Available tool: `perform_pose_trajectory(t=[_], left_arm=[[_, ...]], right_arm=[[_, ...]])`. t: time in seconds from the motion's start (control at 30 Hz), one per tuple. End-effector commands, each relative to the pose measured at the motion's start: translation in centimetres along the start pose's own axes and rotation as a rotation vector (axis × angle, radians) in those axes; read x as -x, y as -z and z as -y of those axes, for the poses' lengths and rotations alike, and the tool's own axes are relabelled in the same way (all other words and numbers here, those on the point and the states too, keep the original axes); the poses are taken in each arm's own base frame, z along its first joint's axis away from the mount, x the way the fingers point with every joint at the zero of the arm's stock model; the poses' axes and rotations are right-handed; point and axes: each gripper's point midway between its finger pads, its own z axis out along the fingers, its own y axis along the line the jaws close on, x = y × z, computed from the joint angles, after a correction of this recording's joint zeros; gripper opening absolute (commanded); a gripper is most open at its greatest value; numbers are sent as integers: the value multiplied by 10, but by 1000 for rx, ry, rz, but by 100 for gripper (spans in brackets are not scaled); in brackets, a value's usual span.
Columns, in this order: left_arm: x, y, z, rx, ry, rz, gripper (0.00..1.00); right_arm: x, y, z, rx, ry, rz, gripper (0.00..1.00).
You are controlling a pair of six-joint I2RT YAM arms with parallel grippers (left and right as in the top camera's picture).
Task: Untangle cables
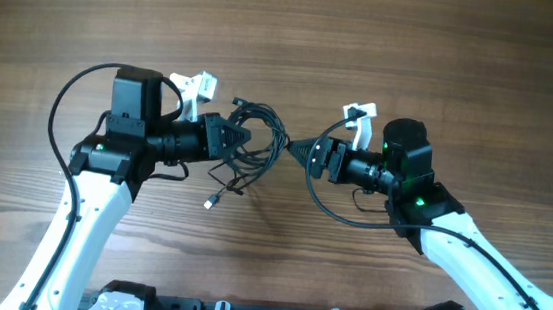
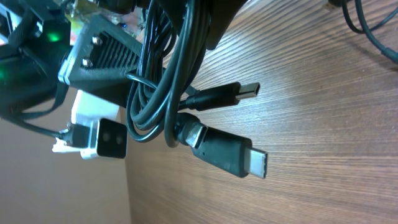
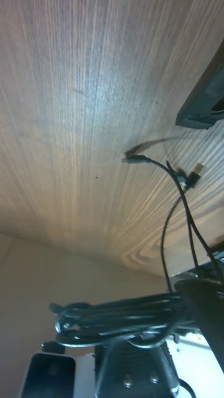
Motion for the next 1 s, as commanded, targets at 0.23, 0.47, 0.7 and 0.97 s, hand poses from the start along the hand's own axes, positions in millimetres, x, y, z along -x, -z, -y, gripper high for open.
perform_pose_trajectory(t=[0.23, 0.47, 0.7, 0.97], left_arm=[[5, 0, -3, 26, 83, 20, 4], [-2, -7, 5, 11, 56, -7, 4], [-7, -8, 16, -45, 48, -37, 4], [-10, -4, 46, -205, -5, -79, 4]], right_arm=[[-2, -1, -9, 45, -34, -21, 81], [-1, -1, -8, 39, -32, -14, 80], [4, -1, -3, 9, -33, 15, 80], [12, -1, 3, -25, -30, 58, 79]])
